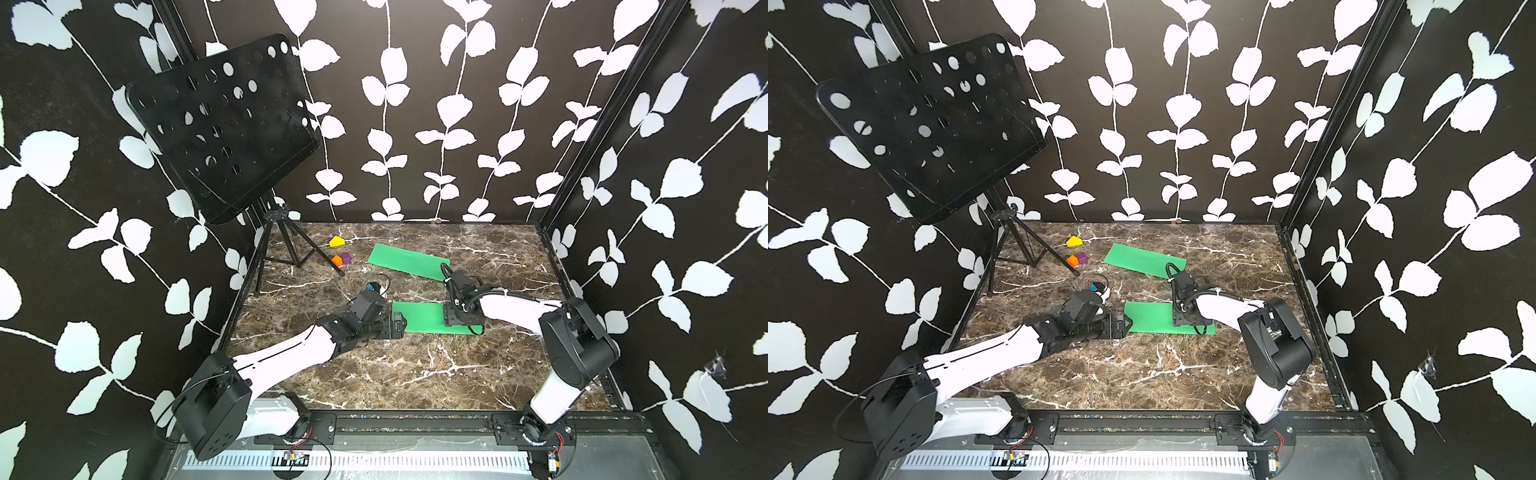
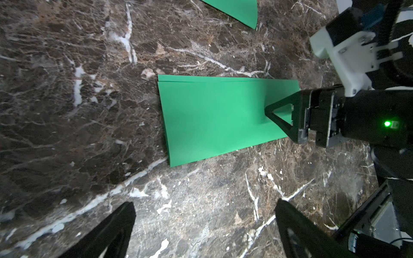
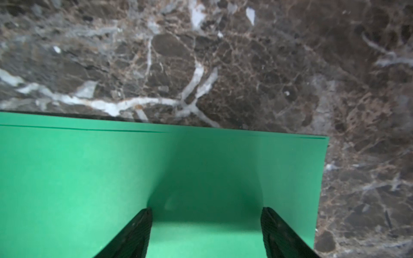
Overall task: Fold the rectangular paper in half along the long edge
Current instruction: Adjust the paper at the center of the board, then fold the paper at the center of the board.
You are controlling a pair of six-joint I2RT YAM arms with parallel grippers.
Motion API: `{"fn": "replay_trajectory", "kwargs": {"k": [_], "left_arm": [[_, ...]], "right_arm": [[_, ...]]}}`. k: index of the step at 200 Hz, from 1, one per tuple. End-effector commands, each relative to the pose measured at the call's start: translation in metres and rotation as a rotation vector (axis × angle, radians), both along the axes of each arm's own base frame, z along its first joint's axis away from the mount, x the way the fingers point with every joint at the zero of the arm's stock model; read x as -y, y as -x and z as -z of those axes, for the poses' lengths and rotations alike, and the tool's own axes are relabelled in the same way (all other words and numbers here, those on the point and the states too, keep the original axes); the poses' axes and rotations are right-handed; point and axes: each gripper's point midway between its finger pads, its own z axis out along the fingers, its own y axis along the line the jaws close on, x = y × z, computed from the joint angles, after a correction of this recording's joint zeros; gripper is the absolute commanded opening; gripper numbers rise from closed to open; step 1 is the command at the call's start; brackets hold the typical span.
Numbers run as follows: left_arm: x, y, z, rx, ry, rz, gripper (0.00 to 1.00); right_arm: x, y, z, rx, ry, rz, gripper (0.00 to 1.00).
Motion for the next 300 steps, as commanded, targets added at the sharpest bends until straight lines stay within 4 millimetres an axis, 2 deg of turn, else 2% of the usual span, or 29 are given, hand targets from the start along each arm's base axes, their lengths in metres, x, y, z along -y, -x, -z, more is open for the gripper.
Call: {"fn": "replay_trajectory", "kwargs": {"k": [1,9,24,44,59,74,86,111,132,170,215,273,287,300], "left_arm": [[0.022,-0.002,-0.006,-0.003,0.079,0.046,0.99],[0.033,-0.002,-0.006,-0.01,0.092,0.068,0.98],[0.057,-0.001,-0.005,-0.027,0.117,0.125,0.88],[0.089,0.001,0.005,-0.079,0.15,0.19,0.66],[0.109,-0.002,0.015,-0.111,0.18,0.219,0.43],[0.125,-0.006,0.024,-0.144,0.199,0.248,0.29],[0.134,-0.009,0.029,-0.153,0.2,0.263,0.23],[0.146,-0.014,0.039,-0.172,0.184,0.291,0.17],[0.145,-0.009,0.053,-0.21,0.167,0.301,0.15],[0.124,-0.004,0.08,-0.25,0.098,0.272,0.15],[0.083,-0.011,0.105,-0.258,-0.028,0.193,0.15],[0.062,-0.011,0.113,-0.271,-0.065,0.165,0.15],[0.063,-0.01,0.109,-0.268,-0.053,0.178,0.15],[0.073,-0.01,0.098,-0.25,-0.007,0.22,0.15]], "right_arm": [[0.013,0.021,0.021,-0.078,0.019,0.025,0.76],[0.014,0.022,0.022,-0.081,0.02,0.031,0.75],[0.015,0.024,0.025,-0.085,0.016,0.036,0.74],[0.013,0.025,0.026,-0.084,-0.007,0.043,0.73],[0.013,0.025,0.027,-0.084,-0.02,0.05,0.72],[0.012,0.026,0.028,-0.092,-0.032,0.052,0.72],[0.013,0.028,0.03,-0.097,-0.035,0.055,0.72],[0.015,0.03,0.031,-0.099,-0.037,0.062,0.72],[0.016,0.03,0.031,-0.098,-0.036,0.065,0.72],[0.021,0.029,0.03,-0.098,-0.027,0.068,0.72],[0.024,0.029,0.031,-0.103,-0.022,0.072,0.72],[0.028,0.031,0.029,-0.097,-0.007,0.068,0.72],[0.028,0.031,0.03,-0.1,-0.009,0.063,0.72],[0.026,0.03,0.03,-0.102,-0.013,0.058,0.72]]}}
